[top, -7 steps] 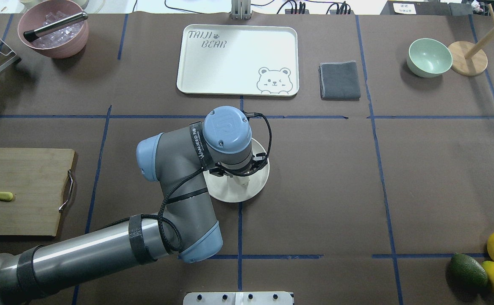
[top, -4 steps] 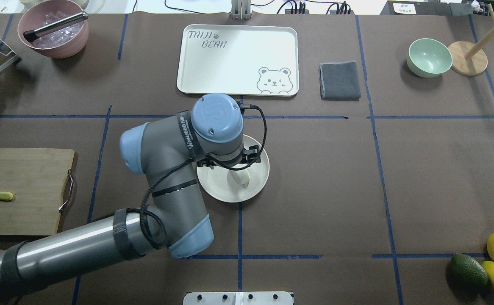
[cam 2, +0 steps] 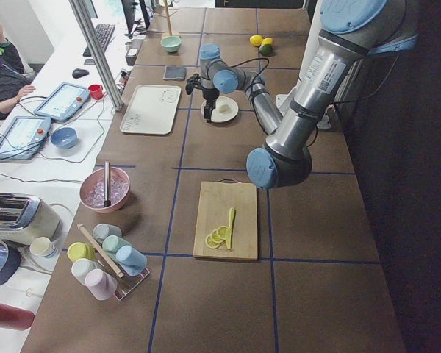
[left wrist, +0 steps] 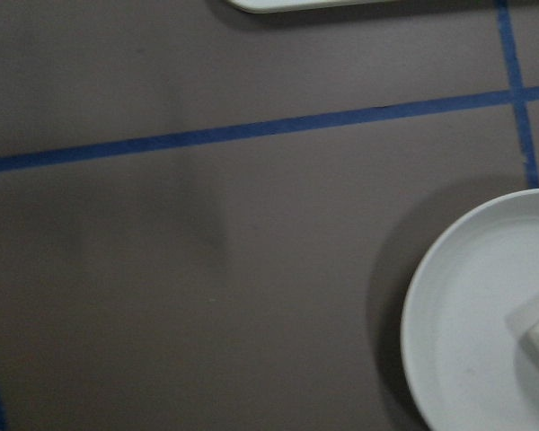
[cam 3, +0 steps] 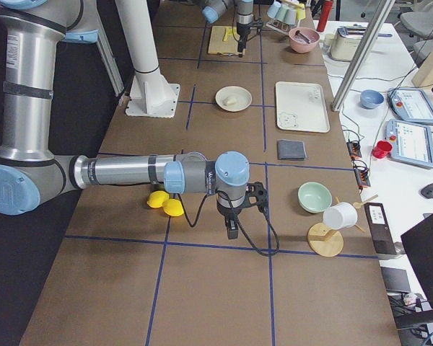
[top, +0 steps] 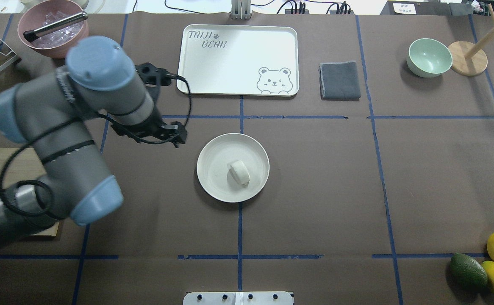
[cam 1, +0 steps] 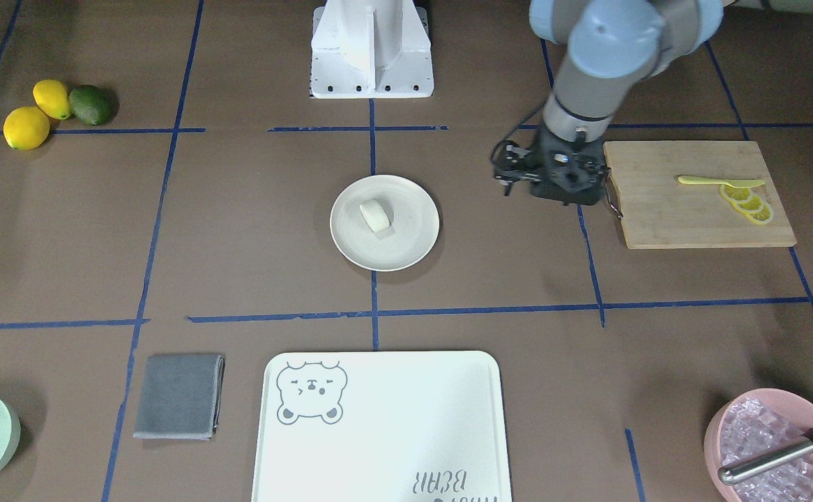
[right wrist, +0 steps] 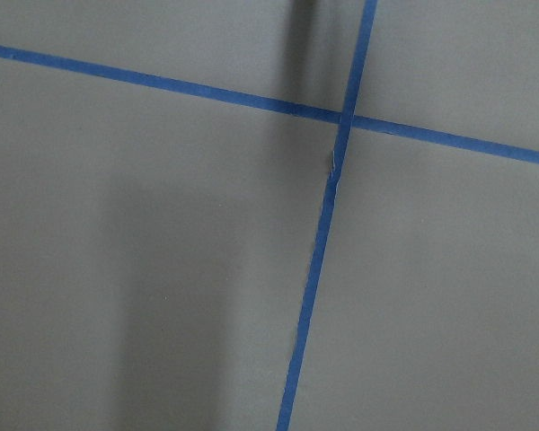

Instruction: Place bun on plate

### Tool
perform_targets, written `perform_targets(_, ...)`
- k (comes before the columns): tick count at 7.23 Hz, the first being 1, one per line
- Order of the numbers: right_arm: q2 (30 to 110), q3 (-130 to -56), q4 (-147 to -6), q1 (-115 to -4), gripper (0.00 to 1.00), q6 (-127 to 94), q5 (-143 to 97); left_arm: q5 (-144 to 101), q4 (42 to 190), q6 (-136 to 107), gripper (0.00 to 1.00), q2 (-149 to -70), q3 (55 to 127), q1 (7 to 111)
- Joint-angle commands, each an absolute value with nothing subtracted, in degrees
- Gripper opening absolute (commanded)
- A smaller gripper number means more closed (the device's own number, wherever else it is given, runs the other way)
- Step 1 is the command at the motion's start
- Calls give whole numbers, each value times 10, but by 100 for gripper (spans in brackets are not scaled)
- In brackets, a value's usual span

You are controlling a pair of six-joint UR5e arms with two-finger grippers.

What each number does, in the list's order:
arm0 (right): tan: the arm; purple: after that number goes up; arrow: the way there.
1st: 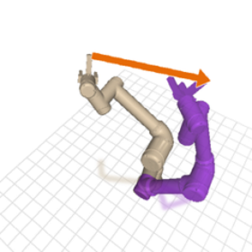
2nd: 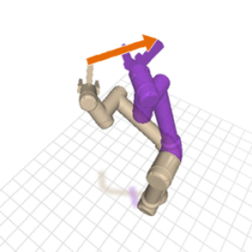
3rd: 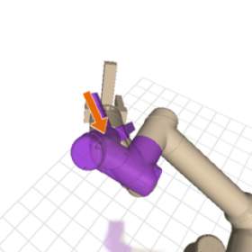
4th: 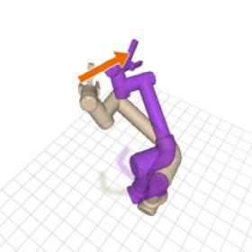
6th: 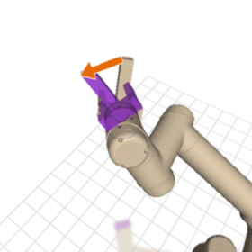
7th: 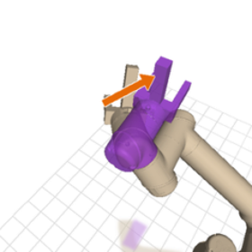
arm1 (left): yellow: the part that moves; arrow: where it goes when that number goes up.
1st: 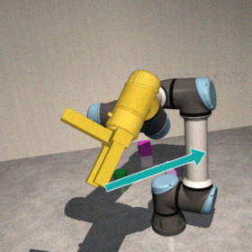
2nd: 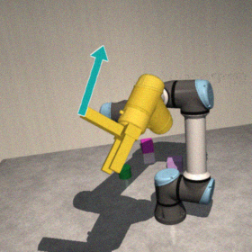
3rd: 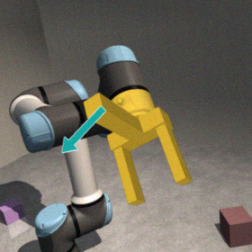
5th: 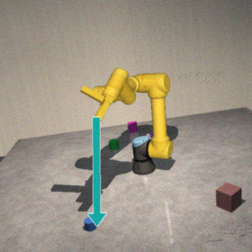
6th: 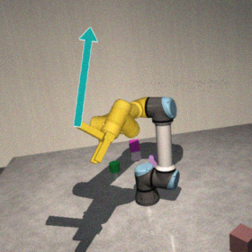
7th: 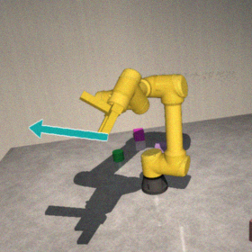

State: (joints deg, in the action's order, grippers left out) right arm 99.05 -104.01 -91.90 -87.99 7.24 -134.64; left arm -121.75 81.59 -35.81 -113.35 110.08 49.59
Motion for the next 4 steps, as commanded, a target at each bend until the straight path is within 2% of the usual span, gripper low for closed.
perform_targets(1,991,-1040,-919,-881,100,72,-1346,-1316,815,-80,100,-996,1104,681)
perform_targets(3,991,-1040,-919,-881,100,72,-1345,-1357,823,54,100,-906,1040,825)
perform_targets(4,991,-1041,-919,-881,100,72,-1347,-1378,824,68,100,-897,1004,870)
